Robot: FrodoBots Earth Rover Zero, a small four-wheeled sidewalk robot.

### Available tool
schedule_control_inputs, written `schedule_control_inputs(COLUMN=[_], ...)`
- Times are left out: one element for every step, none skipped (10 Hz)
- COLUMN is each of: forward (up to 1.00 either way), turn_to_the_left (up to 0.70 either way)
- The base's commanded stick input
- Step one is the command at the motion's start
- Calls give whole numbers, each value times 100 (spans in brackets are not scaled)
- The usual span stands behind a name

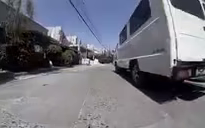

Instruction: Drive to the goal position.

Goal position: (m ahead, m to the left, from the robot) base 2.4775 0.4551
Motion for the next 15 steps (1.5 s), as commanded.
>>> schedule_control_inputs(forward=[100,100,100,100,100,100,100,100,100,100,100,100,100,100,100], turn_to_the_left=[0,0,0,0,0,0,0,0,0,0,0,0,0,0,0])
